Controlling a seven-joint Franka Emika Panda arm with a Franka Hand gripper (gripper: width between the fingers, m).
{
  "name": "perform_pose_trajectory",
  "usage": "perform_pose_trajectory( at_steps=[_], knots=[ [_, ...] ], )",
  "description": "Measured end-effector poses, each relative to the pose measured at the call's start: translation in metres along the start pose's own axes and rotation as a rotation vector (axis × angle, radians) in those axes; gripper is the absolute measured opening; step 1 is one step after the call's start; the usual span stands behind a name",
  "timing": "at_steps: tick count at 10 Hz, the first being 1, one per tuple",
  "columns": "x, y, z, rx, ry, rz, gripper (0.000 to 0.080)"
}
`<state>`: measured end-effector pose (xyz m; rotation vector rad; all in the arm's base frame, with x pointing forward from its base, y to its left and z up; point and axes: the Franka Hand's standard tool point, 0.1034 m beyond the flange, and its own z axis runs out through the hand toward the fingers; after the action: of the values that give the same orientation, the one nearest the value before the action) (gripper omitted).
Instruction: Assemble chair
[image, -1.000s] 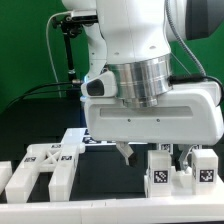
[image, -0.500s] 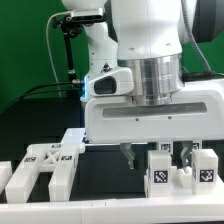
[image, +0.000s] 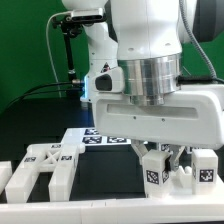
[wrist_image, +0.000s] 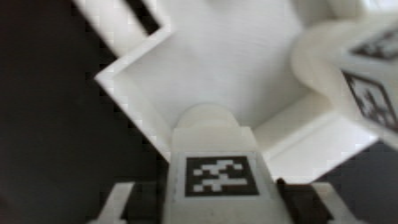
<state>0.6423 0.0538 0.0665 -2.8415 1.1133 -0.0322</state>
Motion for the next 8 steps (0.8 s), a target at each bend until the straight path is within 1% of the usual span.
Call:
perform_pose_trajectory(
  at_steps=[2, 4, 5, 6, 7, 8],
  knots=[
    [0.0007, -0.0020, 0.0001, 0.020, 0.003, 0.305, 0.0285],
    [0.0000, -0.0042, 0.0009, 0.051, -0.016, 0.616, 0.0285],
    [-0.0015, -0.0060, 0.0018, 0.071, -0.011, 0.746, 0.0286],
    [-0.0030, -0.0070, 0.0027, 0.080, -0.006, 0.784, 0.0286],
    [-0.0029, -0.0066, 0.0027, 0.078, -0.006, 0.739, 0.0286],
    [-0.0029, -0.0059, 0.0037, 0.076, -0.002, 0.644, 0.0355]
  ],
)
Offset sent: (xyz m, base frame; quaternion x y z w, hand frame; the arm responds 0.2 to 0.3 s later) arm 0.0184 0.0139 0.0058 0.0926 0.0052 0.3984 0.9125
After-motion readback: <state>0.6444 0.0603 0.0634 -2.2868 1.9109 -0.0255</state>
